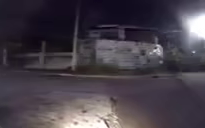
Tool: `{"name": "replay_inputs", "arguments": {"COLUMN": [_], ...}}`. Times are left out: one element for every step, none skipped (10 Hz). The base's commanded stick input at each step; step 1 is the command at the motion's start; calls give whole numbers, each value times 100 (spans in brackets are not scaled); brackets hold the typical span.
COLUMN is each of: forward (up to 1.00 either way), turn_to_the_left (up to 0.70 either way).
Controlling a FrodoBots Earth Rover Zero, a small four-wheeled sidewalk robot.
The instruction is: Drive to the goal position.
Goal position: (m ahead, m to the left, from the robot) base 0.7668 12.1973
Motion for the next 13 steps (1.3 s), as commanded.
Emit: {"name": "replay_inputs", "arguments": {"forward": [30,30,30,30,30,30,30,30,30,30,30,30,30], "turn_to_the_left": [60,60,60,60,60,60,60,60,60,60,60,60,60]}}
